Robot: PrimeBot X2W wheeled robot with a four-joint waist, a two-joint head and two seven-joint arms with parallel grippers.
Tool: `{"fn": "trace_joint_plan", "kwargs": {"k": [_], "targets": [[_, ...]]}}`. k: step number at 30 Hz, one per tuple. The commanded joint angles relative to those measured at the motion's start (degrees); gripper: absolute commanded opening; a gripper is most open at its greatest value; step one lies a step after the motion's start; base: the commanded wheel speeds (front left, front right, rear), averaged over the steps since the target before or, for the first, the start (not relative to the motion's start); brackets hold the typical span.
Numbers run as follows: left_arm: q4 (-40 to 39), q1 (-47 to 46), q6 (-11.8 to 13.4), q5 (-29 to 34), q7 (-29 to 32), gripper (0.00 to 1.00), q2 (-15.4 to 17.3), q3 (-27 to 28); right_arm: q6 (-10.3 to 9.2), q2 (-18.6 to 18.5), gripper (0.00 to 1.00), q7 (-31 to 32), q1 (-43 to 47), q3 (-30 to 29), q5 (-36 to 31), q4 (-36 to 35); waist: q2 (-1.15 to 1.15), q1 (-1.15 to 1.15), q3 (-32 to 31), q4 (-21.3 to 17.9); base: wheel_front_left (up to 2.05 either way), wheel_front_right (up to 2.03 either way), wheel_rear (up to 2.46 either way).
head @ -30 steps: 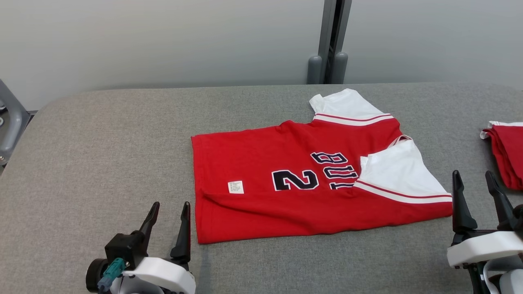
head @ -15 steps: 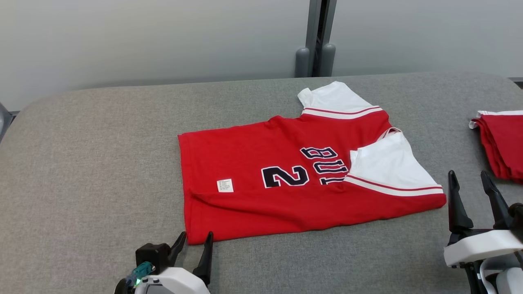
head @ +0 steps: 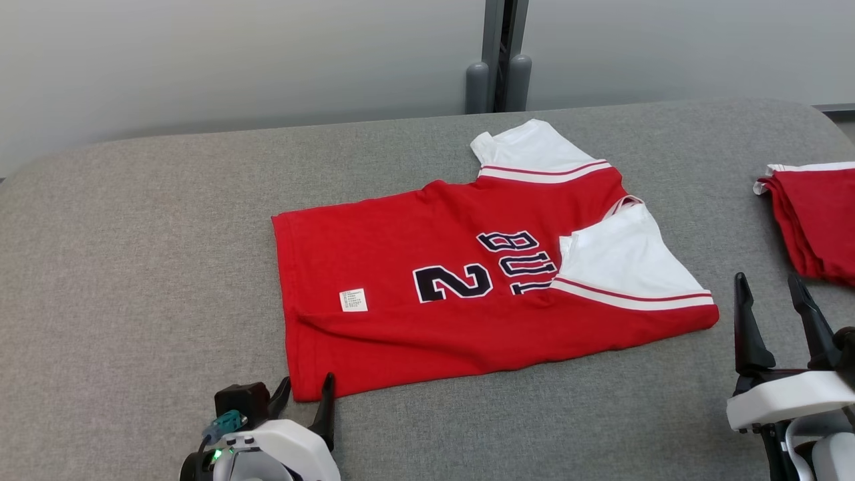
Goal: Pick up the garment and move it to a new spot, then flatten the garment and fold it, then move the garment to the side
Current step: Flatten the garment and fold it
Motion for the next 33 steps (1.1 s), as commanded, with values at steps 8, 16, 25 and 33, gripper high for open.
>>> {"fn": "trace_joint_plan", "kwargs": {"k": [8,16,25,33], "targets": [[2.62,-1.71,-1.07,-2.46,0.25,0.0,0.13,-3.34,-0.02,-0.62,1.0,-0.23,-0.45,-0.56,-0.04,1.16,0.0,0.0,0.0,0.63,0.0,0.0,0.0],[-1.18,-0.03,-0.86,1.67,0.1,0.0,0.34,-1.32,-0.02,-0.69,1.0,-0.24,-1.78,-2.34,1.72,10.88,0.0,0.0,-1.04,3.3,0.0,0.0,0.0],[-3.46,1.06,-1.84,5.05,0.07,0.0,0.35,-0.45,-0.02,-1.52,1.0,-0.23,-7.33,-0.1,11.99,26.93,0.0,0.0,-1.08,5.98,0.0,0.0,0.0],[-4.49,0.42,-2.32,6.54,0.07,0.0,0.37,-0.86,-0.02,-3.81,1.0,0.5,-12.48,5.35,22.15,36.4,0.0,0.0,0.13,7.26,0.0,0.0,0.0]]}}
